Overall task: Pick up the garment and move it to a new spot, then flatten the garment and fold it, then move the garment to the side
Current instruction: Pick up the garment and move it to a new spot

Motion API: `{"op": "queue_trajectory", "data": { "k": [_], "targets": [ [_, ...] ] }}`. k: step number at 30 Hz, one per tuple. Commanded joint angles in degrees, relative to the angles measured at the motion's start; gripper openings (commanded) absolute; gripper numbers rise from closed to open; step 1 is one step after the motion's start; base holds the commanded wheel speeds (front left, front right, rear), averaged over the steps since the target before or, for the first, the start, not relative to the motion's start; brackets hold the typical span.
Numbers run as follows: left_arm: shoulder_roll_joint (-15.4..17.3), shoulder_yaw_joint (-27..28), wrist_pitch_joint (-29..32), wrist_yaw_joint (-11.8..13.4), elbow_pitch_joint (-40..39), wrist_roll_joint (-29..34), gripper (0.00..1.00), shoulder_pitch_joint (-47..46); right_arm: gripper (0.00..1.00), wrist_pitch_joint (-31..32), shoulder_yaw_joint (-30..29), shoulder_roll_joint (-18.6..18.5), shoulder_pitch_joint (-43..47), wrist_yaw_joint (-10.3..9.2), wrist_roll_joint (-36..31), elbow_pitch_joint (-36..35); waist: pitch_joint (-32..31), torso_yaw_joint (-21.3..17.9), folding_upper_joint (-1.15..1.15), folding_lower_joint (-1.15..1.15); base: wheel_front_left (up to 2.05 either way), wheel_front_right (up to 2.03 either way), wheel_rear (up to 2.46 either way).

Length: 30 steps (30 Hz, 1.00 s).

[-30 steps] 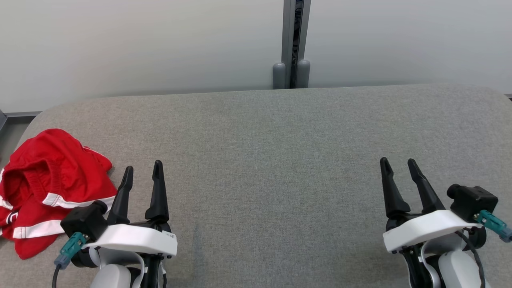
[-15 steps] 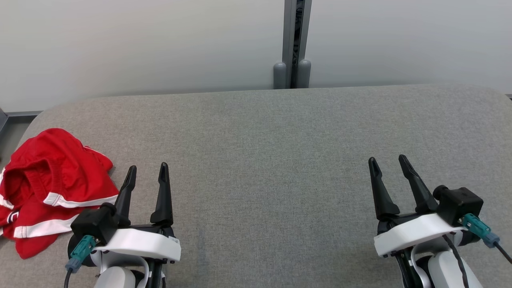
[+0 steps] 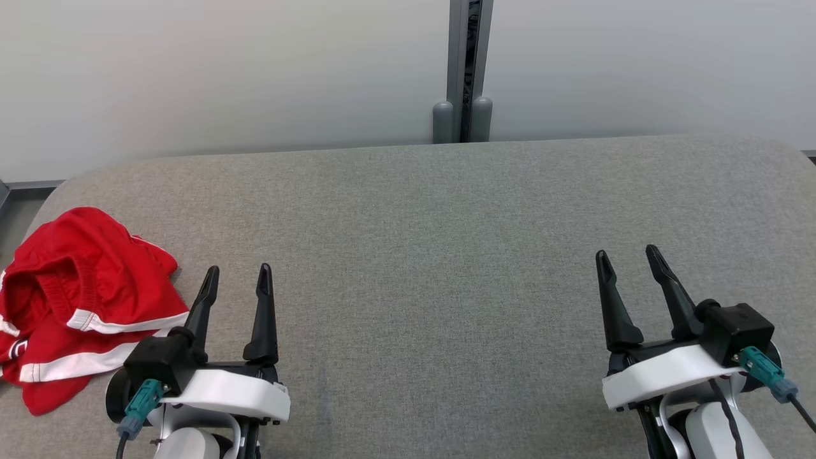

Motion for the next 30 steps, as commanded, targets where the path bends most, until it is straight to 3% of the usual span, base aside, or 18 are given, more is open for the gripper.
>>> {"op": "queue_trajectory", "data": {
  "k": [1, 13, 30],
  "targets": [
    [0.28, 0.13, -0.39, 0.38, -0.52, 1.29, 1.0, 0.03, 1.0, -0.83, -0.02, -0.54, 0.15, 0.12, -1.1, 0.11, -0.06, 0.01, 0.0, 0.0, 0.0, 0.0, 0.0],
    [0.31, 0.59, -1.13, 0.49, 0.62, 4.35, 1.0, 0.69, 1.0, -2.39, 0.84, -0.61, 0.15, 0.12, -4.1, 0.86, 0.05, 0.01, 0.0, 0.0, 0.0, 0.0, 0.0],
    [0.31, 0.56, -1.27, 0.68, 2.41, 2.12, 1.0, 0.79, 1.0, -2.74, 1.31, -0.62, 0.96, 0.12, -6.47, 2.04, -0.58, 0.39, 0.0, 0.0, 0.0, 0.0, 0.0]
  ]
}}
